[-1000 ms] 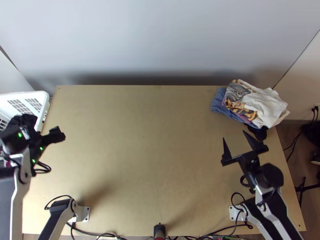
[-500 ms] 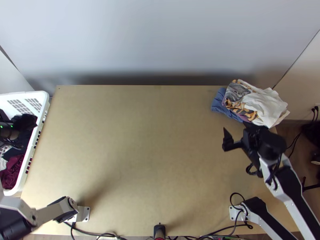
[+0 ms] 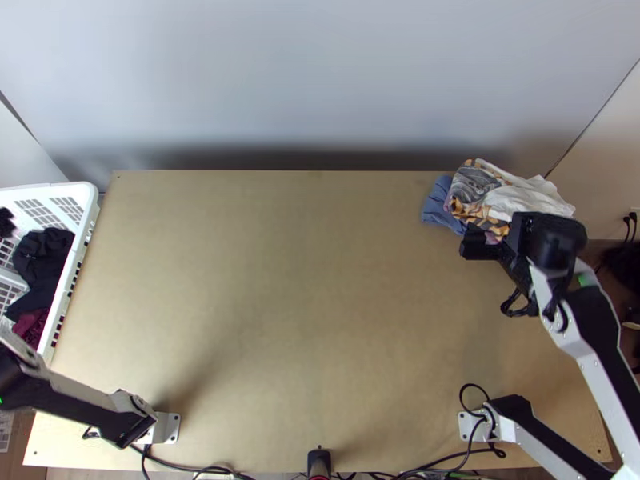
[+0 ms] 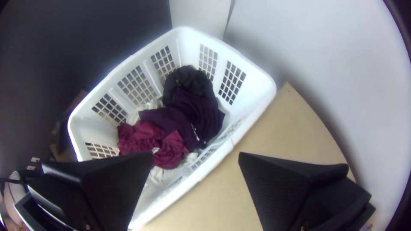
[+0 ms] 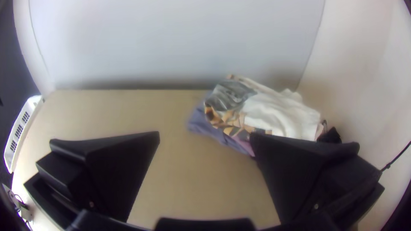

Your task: Fold the t-shirt

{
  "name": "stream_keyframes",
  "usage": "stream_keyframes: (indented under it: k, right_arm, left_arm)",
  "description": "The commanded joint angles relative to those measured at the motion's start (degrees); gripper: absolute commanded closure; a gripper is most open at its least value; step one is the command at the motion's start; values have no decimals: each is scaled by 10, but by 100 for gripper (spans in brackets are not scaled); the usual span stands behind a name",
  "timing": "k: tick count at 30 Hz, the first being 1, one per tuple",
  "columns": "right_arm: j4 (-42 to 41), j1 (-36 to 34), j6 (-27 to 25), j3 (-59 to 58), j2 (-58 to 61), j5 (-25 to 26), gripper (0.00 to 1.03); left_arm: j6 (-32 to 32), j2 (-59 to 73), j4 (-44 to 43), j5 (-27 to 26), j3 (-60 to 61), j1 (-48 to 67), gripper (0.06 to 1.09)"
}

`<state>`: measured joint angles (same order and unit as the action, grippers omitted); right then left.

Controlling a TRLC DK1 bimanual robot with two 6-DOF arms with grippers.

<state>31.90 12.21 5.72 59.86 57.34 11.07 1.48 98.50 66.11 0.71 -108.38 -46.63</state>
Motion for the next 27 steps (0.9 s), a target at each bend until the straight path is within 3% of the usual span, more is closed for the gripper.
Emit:
stream_keyframes:
  k: [1,6,8,11,17,27]
  right_arm:
    - [120,-3,12,63,50,2,5]
    - [178,-3,8,73,50,1,5]
    - [203,-5,-23,89,51,-27,5]
    - [221,-5,-32,100,55,-31,5]
    - [236,-1,-32,82,55,-33,5]
    - [236,-11,-36,55,73,-33,5]
  left_arm:
    - [-53,136,-13,9,-155,-43,11]
    - [-57,210,-39,5,-159,-58,11]
    - [-39,248,-43,3,-159,-69,11]
    - [-31,286,-64,4,-146,-80,11]
    - [-75,298,-192,4,-61,-83,11]
    - [-96,395,-259,4,-64,-95,11]
